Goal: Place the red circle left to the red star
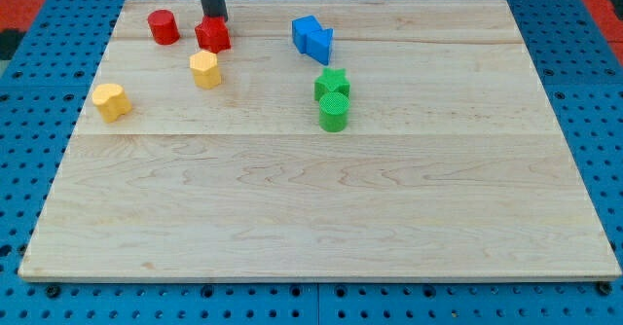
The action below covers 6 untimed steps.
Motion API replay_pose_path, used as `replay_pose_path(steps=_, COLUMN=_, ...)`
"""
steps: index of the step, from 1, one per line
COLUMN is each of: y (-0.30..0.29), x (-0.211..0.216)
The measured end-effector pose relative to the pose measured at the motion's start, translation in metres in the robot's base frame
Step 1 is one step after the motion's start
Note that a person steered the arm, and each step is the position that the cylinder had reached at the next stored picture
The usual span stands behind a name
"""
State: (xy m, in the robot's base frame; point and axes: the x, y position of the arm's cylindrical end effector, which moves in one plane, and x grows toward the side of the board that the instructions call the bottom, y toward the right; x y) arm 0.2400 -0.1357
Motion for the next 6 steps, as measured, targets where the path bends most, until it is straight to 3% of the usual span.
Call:
replay_pose_path(steps=2, y=-0.017, x=-0.036)
replay_pose_path(steps=4, y=-0.063, x=-0.010)
replay_pose_path(steps=6, y=-0.068, x=-0.012)
